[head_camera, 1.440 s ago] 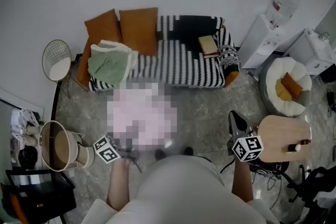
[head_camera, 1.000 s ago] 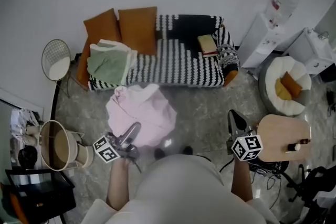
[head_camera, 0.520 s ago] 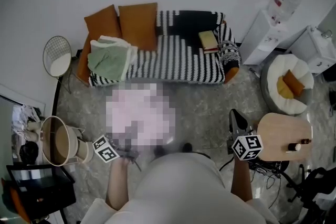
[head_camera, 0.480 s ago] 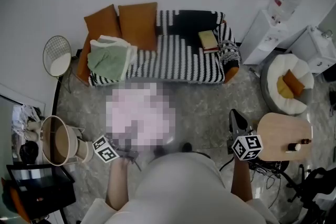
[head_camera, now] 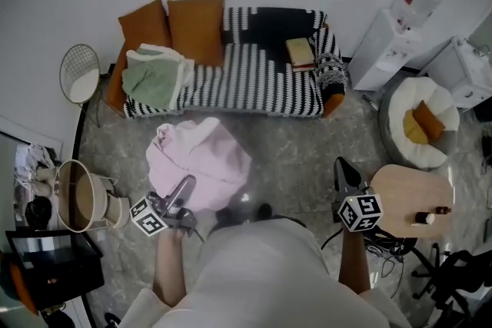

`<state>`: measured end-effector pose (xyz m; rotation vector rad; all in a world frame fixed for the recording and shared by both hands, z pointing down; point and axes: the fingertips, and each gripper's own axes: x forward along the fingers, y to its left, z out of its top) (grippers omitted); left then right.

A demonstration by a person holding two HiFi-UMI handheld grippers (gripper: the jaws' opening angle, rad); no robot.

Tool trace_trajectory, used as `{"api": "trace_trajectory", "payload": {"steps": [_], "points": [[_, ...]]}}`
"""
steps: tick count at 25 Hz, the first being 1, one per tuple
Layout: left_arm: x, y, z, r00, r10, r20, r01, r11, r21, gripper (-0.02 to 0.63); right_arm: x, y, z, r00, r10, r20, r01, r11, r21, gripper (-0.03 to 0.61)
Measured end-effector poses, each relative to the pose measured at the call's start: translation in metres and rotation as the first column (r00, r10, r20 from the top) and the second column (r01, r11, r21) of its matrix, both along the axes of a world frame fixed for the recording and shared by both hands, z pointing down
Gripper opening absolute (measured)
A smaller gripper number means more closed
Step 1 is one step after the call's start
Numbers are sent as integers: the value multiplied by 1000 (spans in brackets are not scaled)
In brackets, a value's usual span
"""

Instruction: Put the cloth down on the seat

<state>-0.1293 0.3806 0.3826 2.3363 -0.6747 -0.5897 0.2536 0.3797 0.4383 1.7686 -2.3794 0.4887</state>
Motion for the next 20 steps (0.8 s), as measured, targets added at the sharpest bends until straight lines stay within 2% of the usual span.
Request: {"api": "trace_trajectory", "payload": {"steps": [8, 15, 20], "points": [[30, 0, 5, 1000, -17, -14, 17, 1000, -8, 147, 21, -9, 9, 1000, -29, -1, 29, 1000, -10, 4], [31, -19, 3, 1000, -7, -23, 7, 1000, 1, 147, 3, -37, 9, 998, -68, -7, 68, 998, -17, 3], [25, -49, 9, 1000, 2, -29, -2, 1000, -5, 147, -3, -59, 12, 998, -61, -17, 61, 998, -28, 3]]}}
